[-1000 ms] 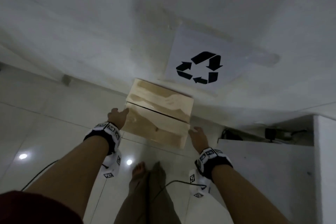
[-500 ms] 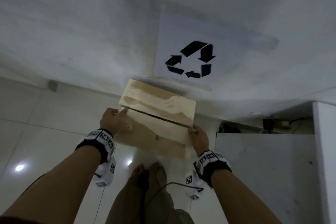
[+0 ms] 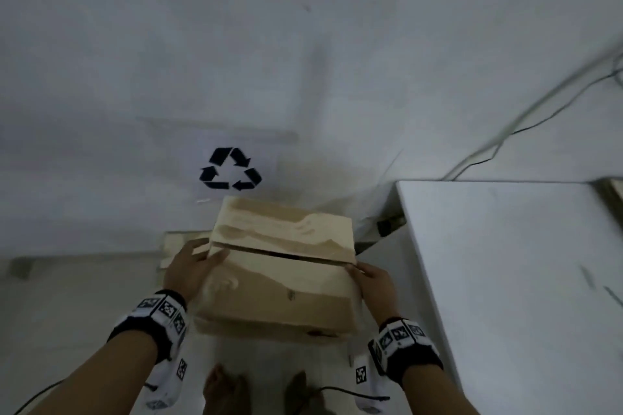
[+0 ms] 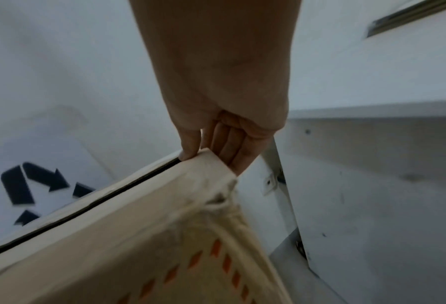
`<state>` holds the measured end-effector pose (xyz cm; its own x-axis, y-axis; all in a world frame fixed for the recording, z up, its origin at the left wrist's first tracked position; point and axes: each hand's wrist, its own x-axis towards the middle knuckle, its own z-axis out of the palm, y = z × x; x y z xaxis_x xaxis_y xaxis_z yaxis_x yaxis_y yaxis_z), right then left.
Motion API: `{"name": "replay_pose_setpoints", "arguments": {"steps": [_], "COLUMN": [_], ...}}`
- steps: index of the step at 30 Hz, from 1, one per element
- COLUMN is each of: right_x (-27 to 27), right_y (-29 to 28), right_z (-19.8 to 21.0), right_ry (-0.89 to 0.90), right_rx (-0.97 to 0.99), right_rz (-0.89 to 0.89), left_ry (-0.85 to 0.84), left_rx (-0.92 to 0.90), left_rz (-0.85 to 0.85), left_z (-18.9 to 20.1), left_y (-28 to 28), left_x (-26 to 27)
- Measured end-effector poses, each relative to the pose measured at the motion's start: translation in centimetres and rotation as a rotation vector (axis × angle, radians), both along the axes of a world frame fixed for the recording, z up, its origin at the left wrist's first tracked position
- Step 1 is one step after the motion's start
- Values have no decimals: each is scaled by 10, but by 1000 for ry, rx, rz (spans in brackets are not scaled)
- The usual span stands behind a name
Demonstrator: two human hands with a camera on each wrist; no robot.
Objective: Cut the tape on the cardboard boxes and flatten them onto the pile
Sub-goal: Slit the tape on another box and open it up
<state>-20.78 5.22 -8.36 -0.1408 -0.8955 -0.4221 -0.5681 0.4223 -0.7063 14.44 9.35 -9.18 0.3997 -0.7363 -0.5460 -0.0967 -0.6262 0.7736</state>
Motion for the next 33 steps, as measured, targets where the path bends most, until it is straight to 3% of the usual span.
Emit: {"name": "replay_pose_setpoints", "arguments": {"steps": [3,7,12,15,19,21,25,28,33], "right_x": [-39,-102,-184,-234,-295,-324,-376,-409,-451], "right_y": [-6,-16,-21,-20,-20,-22,-17,-14,-8], "right_z": [40,76,119,137,167,179,183,186,185], "right_ry": [-45,-59,-28,-116,-390,-426,-277,-276,-269], "right_rx": [-81,-223,-321,-346,-275,-262,-346,-337,-362], "right_rz": [-11,-70,-36,-37,-187,-207,-233,-271,-230], "left_ry": [-28,-18,-307,-380,-336,-240,-40,94,102], "left_rx": [-109,-277,-481,-542,-583,-568,-503,-487,-435], "left_rz": [-53,-4,11,24,-24,-90,-200,-228,-424], "left_z": [31,73,128,158,177,180,187,195,207], "left_y": [-9,-15,-12,-19,-32,-41,-58,-71,-91], "left_x": [-38,-91,-184,-241,-297,-321,-373,-413,-463]}}
